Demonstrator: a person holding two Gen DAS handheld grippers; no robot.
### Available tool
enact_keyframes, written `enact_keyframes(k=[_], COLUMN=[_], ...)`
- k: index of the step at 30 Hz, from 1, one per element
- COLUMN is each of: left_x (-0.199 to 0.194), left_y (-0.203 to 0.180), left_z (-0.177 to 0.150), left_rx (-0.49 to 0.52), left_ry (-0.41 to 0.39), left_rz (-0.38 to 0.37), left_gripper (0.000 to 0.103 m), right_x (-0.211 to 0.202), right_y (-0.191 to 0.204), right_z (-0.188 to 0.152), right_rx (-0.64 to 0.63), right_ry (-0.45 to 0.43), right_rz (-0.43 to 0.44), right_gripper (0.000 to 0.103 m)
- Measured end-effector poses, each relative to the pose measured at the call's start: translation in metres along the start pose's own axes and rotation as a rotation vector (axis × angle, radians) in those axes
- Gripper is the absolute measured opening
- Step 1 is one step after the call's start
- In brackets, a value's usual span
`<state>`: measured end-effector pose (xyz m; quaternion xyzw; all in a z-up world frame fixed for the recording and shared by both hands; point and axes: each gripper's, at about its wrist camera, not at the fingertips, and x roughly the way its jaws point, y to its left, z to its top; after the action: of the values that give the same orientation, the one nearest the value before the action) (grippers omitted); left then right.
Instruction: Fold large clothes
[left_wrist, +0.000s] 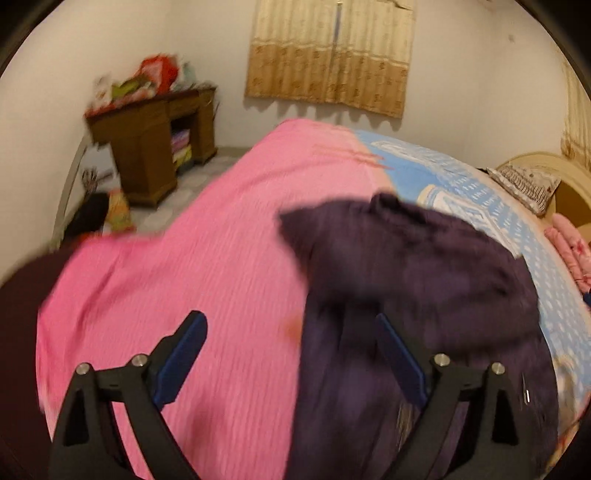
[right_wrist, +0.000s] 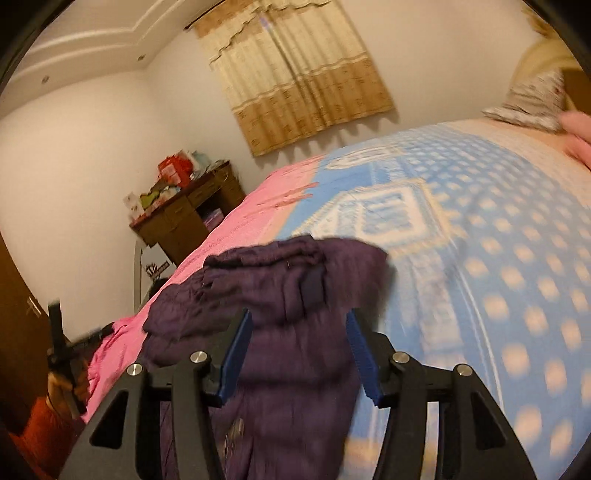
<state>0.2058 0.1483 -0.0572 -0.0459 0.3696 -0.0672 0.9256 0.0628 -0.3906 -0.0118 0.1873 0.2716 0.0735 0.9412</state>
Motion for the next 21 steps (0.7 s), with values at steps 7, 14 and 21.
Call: enact_keyframes(k=[7,14,21], left_x=[-0.030,-0.033,-0.054], left_y=[0.009,-0.001,-0.007], left_z=[-0.090,-0.123,-0.146], left_rx=[-0.007,0.004,0.050], left_ry=[0.086,0.082,0.079], left_rz=[-0.064,-0.145,-0.227], left_gripper=[0.093,0.093,0.087], right_x=[-0.047,-0.073,-0.083], right_y=[-0.001,-0.001,-0.012], right_z=[-0.093,-0.144,-0.186], right_rx=[0.059,0.098,0.156], right_ry=[0.103,0.144,0.195], right_rz=[0.028,0.056,0.044], right_gripper=[0.054,0.054,0.054])
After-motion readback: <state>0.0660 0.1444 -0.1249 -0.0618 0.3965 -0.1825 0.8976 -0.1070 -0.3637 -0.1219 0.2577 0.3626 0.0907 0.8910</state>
